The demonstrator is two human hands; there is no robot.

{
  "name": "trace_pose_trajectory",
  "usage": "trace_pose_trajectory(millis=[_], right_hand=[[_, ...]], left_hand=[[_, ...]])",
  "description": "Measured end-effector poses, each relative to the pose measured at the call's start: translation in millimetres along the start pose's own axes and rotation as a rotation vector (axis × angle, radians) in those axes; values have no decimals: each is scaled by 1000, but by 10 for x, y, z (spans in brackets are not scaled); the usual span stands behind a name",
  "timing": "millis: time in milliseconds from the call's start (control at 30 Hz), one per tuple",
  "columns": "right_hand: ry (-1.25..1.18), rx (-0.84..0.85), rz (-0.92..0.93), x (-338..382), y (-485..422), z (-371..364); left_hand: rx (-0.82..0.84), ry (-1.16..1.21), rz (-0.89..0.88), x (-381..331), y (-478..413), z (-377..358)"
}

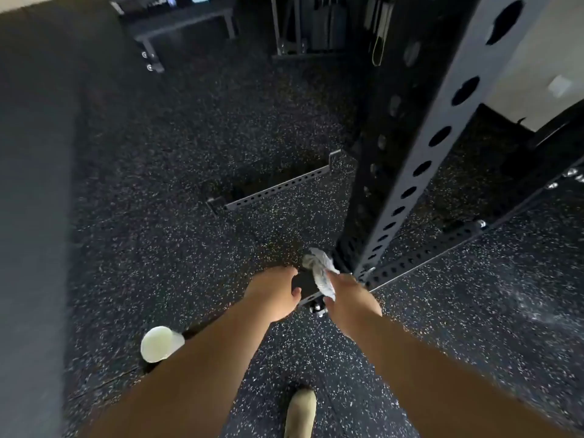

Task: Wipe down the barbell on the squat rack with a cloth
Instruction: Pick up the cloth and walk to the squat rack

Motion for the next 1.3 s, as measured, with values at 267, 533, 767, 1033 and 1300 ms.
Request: trace_pose_trajectory(millis=[267,533,767,1033,1300], right_hand=[[98,12,-177,-44,-589,32],[-230,-20,-226,-574,134,411],[-371,-162,-333,-1423,1100,956],[-775,-462,-562,-2704,2679,1493],[-928,-820,-691,-4306,4427,2092]], left_hand=[[26,-8,-85,-81,-410,-183],[195,-99,-307,-847,-355,32],[311,-170,-476,-2009,-179,104],[250,-279,-773,-3921,245,385],[182,-306,-990,-6176,1038,624]])
Point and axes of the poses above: each hand's wrist, its own y-axis away from the middle knuckle, its own z-axis out of the back of the hand, x = y × z, the point moved 9 cm from there along -y, towards the middle knuckle, and after that the axes turned 5 degrees about x, right-handed, at the moved point
